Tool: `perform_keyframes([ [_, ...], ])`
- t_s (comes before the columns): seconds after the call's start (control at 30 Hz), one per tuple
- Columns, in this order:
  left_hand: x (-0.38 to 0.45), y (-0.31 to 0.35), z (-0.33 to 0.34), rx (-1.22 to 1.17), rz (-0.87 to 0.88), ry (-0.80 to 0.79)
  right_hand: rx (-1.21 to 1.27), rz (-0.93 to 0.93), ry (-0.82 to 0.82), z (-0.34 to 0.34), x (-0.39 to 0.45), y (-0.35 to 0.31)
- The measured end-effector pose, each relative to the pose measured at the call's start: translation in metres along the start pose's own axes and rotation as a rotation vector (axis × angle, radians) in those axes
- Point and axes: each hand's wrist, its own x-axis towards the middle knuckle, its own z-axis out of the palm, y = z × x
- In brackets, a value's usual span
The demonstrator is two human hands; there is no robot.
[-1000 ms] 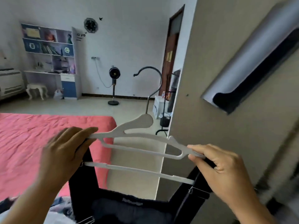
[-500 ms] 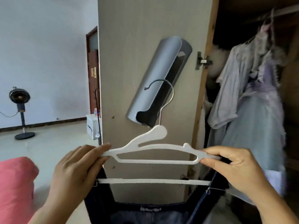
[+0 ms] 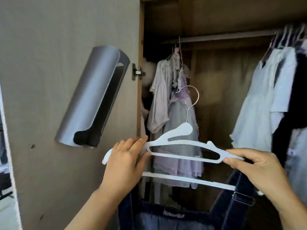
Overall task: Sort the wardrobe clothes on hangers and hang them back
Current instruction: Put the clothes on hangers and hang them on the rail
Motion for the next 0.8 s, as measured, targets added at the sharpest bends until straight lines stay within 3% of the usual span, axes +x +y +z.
perform_keyframes([
  [0.43, 0.122, 0.138, 0.124, -0.353, 0.072, -0.142, -0.551, 0.133, 0.254, -0.066, 0.023, -0.004],
  [0.8, 0.214, 0.204, 0.208, -0.592, 0.114, -0.043, -0.743, 0.188, 0.499, -0.103, 0.073, 0.046],
])
